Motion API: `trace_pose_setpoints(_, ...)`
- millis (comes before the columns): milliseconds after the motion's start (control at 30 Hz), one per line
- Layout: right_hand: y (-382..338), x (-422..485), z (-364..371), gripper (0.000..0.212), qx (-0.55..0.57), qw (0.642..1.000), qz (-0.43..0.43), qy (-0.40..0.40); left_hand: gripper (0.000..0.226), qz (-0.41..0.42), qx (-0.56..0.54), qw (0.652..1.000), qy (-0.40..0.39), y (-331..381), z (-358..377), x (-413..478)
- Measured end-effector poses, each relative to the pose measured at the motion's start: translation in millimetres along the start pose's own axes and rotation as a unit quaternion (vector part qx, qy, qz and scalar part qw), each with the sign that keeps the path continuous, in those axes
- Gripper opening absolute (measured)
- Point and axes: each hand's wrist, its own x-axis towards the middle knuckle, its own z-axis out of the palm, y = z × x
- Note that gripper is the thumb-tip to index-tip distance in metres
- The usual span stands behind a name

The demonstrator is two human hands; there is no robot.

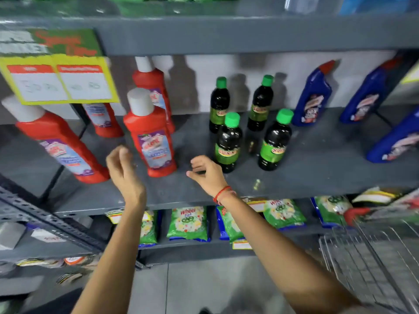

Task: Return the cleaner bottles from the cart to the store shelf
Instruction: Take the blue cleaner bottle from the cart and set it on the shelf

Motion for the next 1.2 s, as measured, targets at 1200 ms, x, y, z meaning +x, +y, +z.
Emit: trace_pose_setpoints(1200, 408.2, -495.1, -310.4, 0.046, 0.196, 0.482, 0.747, 0.414, 0.027, 0.061, 0.406, 0.134, -0.902, -236.2, 299.4, -637.6)
